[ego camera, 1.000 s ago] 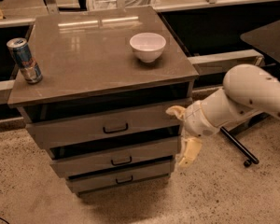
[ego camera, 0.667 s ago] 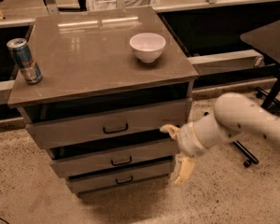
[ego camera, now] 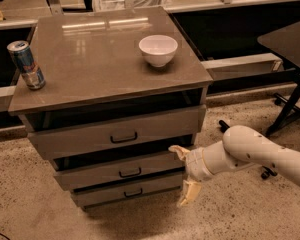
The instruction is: Open middle drawer
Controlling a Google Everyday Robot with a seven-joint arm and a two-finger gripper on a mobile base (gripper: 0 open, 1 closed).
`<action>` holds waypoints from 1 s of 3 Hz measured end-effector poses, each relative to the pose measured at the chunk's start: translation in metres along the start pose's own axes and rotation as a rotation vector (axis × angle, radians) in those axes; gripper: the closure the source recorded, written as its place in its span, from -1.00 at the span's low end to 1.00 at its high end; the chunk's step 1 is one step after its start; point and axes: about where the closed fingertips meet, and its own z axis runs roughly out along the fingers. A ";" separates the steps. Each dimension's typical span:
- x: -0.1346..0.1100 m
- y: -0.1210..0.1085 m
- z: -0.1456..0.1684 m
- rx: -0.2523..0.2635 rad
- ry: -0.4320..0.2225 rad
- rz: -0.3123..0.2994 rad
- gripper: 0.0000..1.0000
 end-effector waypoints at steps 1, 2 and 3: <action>0.038 -0.004 0.010 0.014 0.040 -0.002 -1.00; 0.038 -0.004 0.011 0.015 0.041 -0.002 -1.00; 0.049 -0.014 0.019 0.026 0.072 -0.039 -1.00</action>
Offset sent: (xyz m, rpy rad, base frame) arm 0.0099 -0.0164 -0.0259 -0.0306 -0.0150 -0.0123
